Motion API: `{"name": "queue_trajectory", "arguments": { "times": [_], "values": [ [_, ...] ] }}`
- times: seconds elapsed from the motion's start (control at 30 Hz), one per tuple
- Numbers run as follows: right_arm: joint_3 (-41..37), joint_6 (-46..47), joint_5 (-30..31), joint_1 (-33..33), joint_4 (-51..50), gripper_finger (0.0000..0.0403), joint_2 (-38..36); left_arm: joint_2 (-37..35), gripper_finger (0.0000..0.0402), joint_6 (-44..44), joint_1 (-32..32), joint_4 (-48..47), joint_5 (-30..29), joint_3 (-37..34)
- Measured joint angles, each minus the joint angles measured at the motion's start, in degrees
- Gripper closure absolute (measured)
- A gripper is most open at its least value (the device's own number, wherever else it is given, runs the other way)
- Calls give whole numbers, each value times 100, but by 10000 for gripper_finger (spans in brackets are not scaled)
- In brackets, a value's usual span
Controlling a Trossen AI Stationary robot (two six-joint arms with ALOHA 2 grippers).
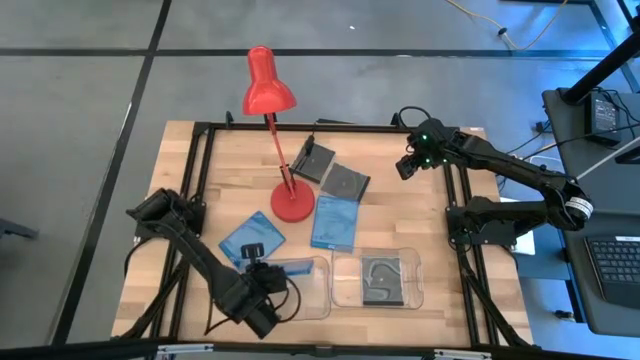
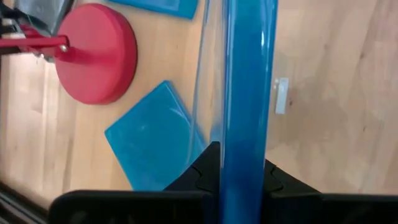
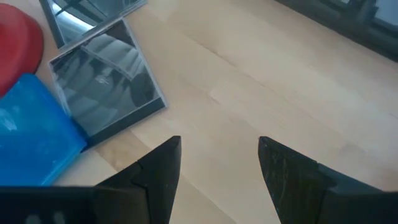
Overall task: Pick & place jewel cases by type
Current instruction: Put the right blue cd case into the left transparent bin
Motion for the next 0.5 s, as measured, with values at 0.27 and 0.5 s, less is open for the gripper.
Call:
{"name": "queue_trajectory", "arguments": {
  "times": [0.27, 0.5],
  "values": [
    [-1, -160, 344, -2, 0, 187, 2, 261, 374, 654, 275, 213, 142, 2],
    [-2, -232, 345, -2, -1, 187, 2, 536, 368, 642, 392, 214, 724, -2]
  ]
}}
